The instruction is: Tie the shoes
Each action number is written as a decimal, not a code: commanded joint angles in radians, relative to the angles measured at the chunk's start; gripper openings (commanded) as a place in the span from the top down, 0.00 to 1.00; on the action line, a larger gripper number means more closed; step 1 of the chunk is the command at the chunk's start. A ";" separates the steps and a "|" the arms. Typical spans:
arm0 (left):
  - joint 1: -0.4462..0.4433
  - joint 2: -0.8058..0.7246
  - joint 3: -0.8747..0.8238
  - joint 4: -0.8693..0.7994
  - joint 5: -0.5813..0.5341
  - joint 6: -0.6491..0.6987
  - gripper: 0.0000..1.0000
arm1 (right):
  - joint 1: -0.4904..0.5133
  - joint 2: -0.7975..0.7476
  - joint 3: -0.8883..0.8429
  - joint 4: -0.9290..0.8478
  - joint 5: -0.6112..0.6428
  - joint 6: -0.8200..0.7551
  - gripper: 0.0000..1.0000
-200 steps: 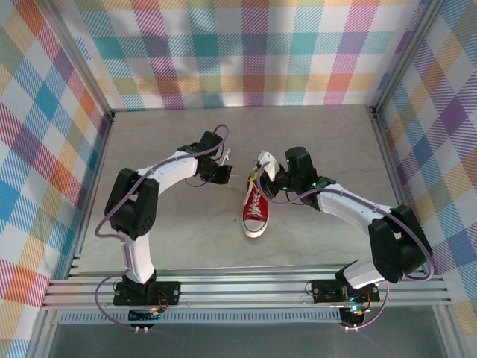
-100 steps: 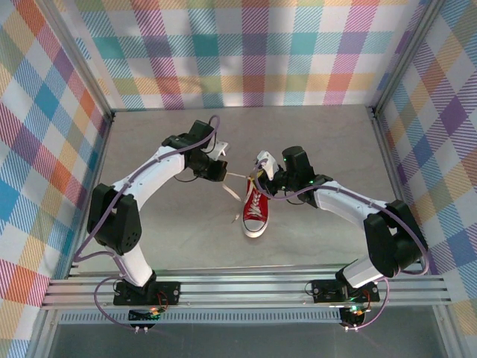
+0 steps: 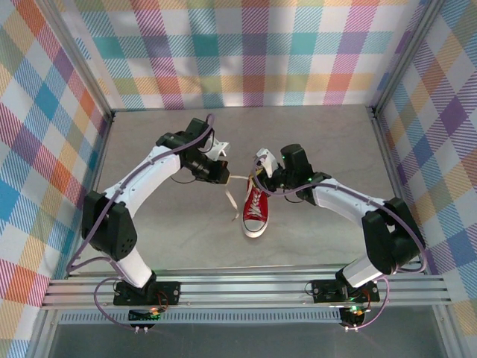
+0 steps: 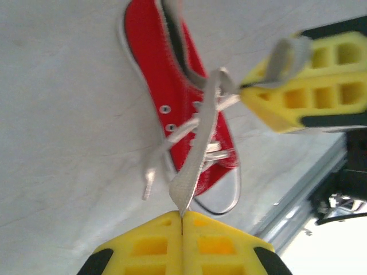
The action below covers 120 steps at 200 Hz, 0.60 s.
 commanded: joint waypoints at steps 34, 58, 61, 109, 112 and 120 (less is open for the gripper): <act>-0.130 -0.093 -0.318 0.695 0.131 -0.586 1.00 | 0.001 0.052 0.090 -0.076 0.004 0.103 1.00; -0.152 -0.060 -0.335 0.776 0.114 -0.650 1.00 | -0.002 0.049 0.086 -0.075 -0.004 0.104 1.00; -0.155 -0.056 -0.329 0.761 0.105 -0.640 1.00 | -0.002 0.048 0.085 -0.075 -0.006 0.104 1.00; -0.166 -0.039 -0.286 0.557 0.030 -0.477 0.69 | -0.007 0.032 0.078 -0.084 -0.006 0.095 1.00; -0.166 -0.042 -0.284 0.543 0.026 -0.463 0.66 | -0.007 0.032 0.076 -0.084 -0.006 0.094 1.00; -0.167 -0.053 -0.276 0.508 0.014 -0.427 0.61 | -0.008 0.031 0.074 -0.085 -0.008 0.091 1.00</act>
